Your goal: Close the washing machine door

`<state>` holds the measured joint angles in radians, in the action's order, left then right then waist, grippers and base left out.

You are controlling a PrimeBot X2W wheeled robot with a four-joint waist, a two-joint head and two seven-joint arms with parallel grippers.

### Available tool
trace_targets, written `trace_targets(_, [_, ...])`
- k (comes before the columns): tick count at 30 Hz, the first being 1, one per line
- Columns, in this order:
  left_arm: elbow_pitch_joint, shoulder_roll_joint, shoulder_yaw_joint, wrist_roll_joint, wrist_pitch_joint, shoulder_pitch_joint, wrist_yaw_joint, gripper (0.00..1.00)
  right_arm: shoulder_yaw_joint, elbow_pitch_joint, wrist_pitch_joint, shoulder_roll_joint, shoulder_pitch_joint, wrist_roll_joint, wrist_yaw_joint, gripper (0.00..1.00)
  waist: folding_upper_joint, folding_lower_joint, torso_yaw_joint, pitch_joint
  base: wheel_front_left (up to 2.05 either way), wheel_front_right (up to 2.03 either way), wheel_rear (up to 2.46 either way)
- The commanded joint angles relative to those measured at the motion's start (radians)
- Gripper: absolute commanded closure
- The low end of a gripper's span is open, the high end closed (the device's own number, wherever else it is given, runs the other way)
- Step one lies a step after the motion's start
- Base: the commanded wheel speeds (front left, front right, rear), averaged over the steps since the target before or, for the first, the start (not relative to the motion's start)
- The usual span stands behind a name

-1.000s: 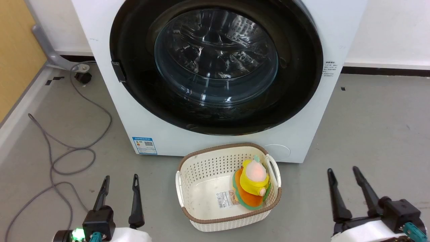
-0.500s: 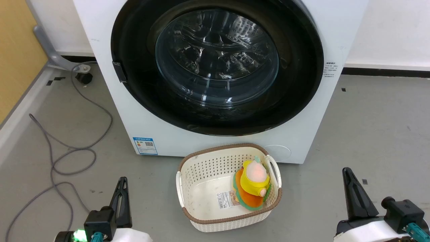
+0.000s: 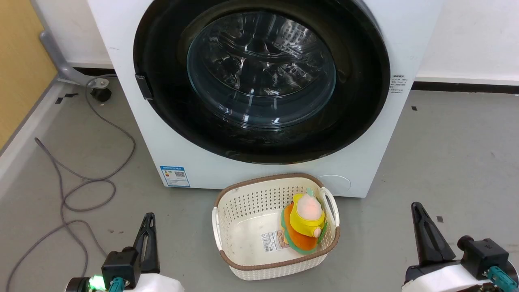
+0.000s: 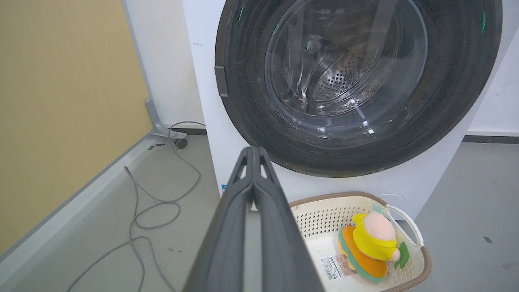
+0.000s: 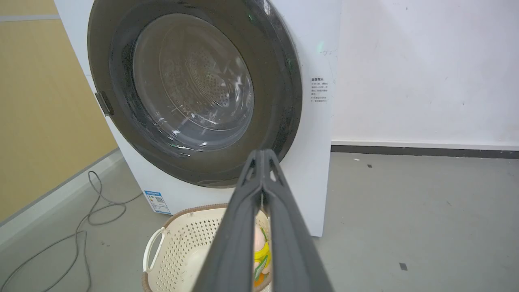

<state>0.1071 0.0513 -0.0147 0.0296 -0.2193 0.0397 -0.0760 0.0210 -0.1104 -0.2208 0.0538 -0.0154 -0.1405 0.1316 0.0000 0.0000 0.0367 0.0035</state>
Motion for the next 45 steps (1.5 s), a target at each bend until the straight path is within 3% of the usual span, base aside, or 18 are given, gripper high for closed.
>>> trace_targets(1, [-0.006,0.0,0.002,-0.004,0.006,-0.007,0.005,1.0,-0.001,0.01,0.007,-0.001,0.002,0.009,0.0,1.0,0.0,0.0,0.0,0.0,0.0,0.0,0.0])
trace_targets(45, [-0.048,0.0,0.007,-0.014,0.094,-0.02,0.035,1.0,-0.009,0.052,0.095,-0.002,0.008,0.063,0.0,1.0,0.0,0.0,-0.015,-0.001,0.0,0.0,0.0])
